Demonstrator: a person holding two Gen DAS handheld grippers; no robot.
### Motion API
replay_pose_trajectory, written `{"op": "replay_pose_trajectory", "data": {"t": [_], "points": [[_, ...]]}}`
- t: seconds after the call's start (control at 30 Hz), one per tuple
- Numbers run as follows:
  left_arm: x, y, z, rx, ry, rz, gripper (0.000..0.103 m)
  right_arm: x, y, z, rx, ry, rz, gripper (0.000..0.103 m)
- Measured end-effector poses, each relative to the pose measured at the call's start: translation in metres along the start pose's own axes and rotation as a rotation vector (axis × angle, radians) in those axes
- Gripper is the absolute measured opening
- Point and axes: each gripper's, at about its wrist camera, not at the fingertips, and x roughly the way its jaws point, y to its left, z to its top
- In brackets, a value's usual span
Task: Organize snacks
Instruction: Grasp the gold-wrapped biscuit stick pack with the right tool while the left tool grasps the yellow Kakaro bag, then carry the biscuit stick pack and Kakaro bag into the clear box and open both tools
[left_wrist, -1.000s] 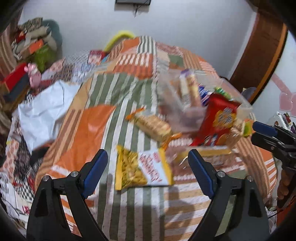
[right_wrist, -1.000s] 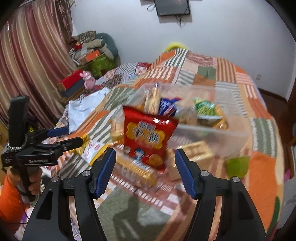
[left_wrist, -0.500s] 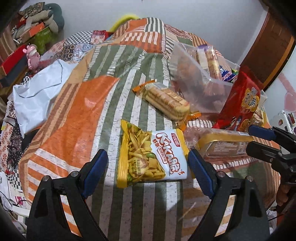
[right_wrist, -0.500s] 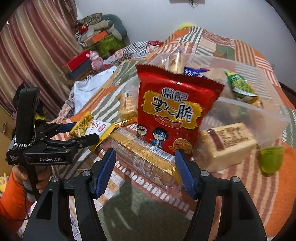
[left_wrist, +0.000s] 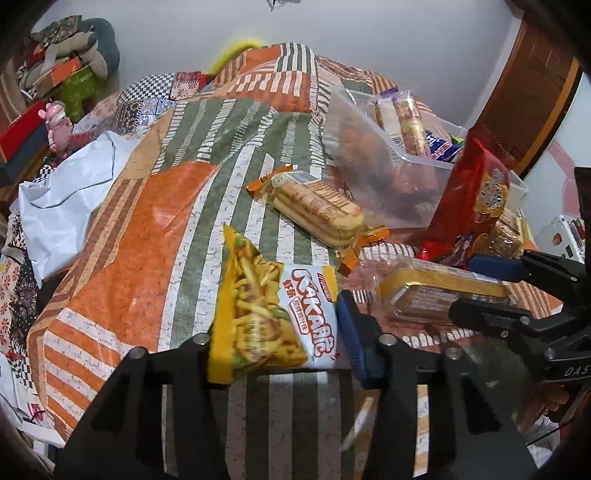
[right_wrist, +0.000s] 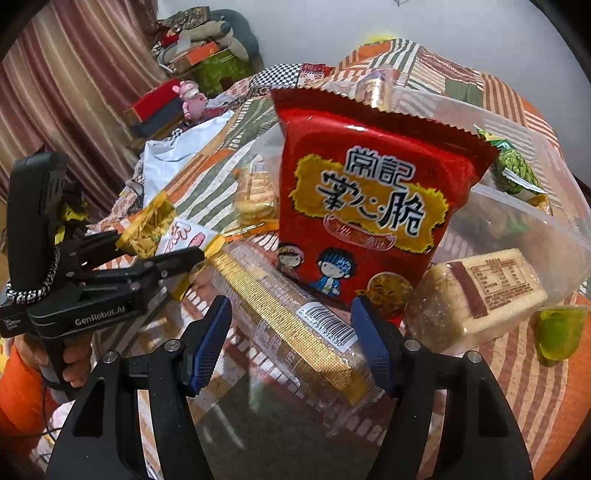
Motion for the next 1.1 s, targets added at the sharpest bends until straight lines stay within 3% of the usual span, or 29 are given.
{"op": "replay_pose_trajectory", "data": {"t": [0.23,0.5,0.57,0.67,1.1], "points": [[-0.017,0.006,-0.011,-0.051,-0.01,-0.052,0.039,-0.004,0.003,-0.009,0.017,0.024,0.064,0.065],[-0.031,0.0,-0.024,-0.055,-0.019,-0.07,0.036,0.023,0.014,0.001,-0.004,0.074,0.063,0.062],[-0.032,-0.001,-0.024,-0.051,-0.021,-0.07,0.036,0.025,0.016,0.003,-0.01,0.056,0.043,0.048],[-0.035,-0.003,-0.024,-0.04,-0.03,-0.073,0.034,0.026,0.018,0.004,-0.015,0.038,0.053,0.038],[-0.068,-0.023,-0.015,0.016,-0.107,-0.071,0.028,-0.013,0.027,-0.007,-0.058,-0.062,0.051,0.036]]}}
